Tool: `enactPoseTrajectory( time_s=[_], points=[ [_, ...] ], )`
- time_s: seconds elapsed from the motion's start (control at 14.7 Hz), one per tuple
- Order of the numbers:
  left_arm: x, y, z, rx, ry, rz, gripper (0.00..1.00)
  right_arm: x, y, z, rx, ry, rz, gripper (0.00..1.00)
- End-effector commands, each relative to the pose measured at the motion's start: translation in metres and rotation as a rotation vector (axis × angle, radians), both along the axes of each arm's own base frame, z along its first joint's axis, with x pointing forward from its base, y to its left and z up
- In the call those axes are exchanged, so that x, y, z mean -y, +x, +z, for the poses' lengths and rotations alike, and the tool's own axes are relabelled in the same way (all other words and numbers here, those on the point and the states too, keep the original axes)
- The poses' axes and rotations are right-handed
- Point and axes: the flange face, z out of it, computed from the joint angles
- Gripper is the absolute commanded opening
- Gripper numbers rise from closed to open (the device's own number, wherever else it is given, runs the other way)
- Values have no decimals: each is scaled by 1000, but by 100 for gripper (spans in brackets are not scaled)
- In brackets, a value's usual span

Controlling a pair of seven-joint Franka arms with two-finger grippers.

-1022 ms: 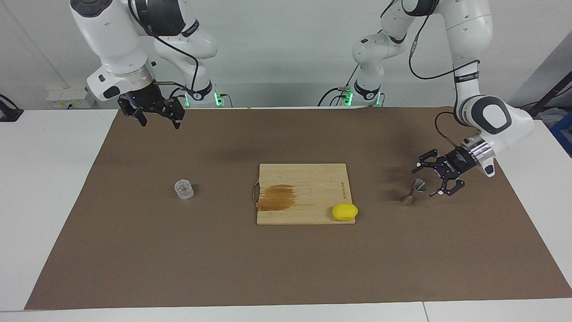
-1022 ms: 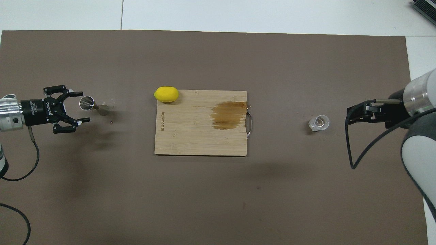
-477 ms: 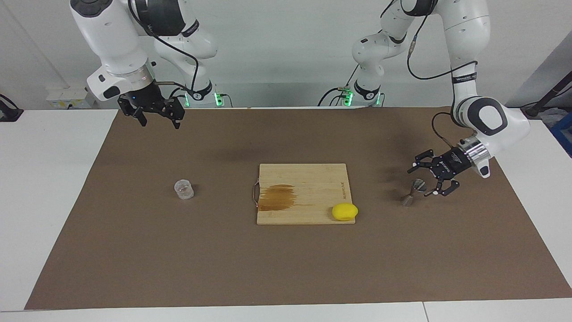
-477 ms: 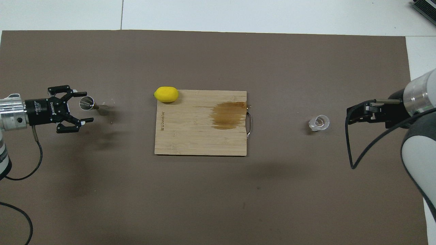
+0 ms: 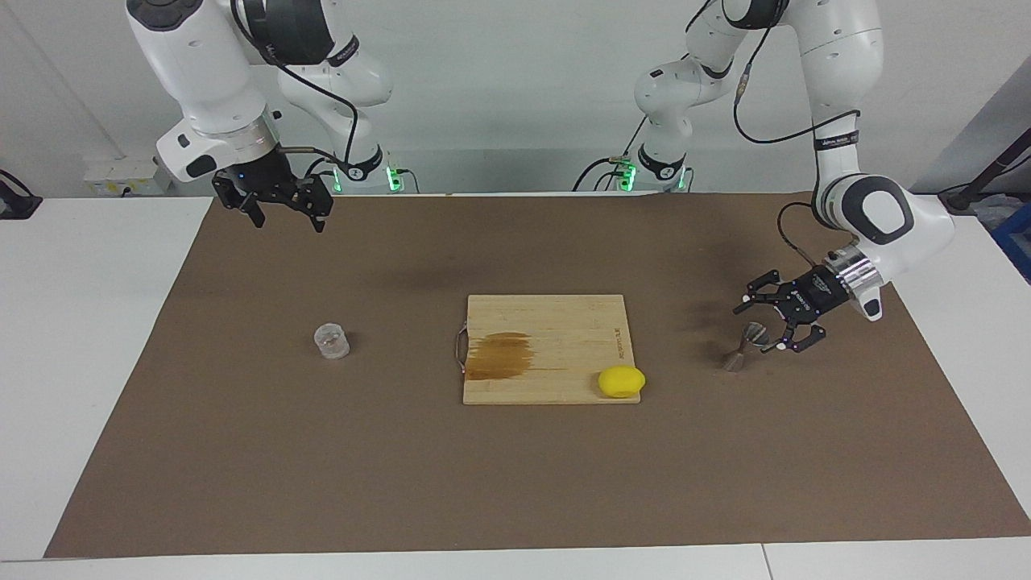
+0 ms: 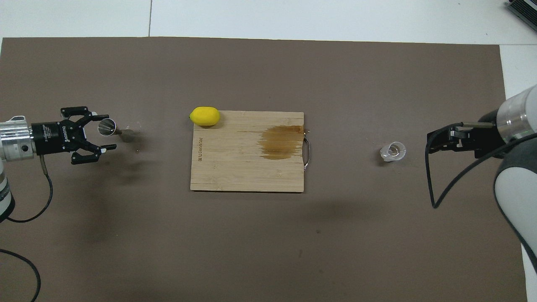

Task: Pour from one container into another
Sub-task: 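Move the left gripper onto the metal cup and close around it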

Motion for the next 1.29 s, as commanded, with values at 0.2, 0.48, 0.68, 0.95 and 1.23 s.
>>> enactPoseTrajectory(
  time_s=[0.2, 0.48, 0.68, 0.95, 1.23],
  points=[
    [3, -4, -1, -10, -1, 30, 61, 3, -6, 0, 5, 21, 8, 100],
    [3, -4, -1, -16, -3, 35, 13, 2, -6, 1, 8, 20, 10, 100],
    [4, -3, 2, -41, -17, 48, 0, 2, -6, 1, 5, 21, 10, 100],
    [33, 8, 23, -72, -51, 11, 0, 2, -6, 1, 4, 19, 10, 100],
    [77, 10, 41, -76, -59, -56, 0, 2, -7, 0, -1, 20, 10, 100]
  ],
)
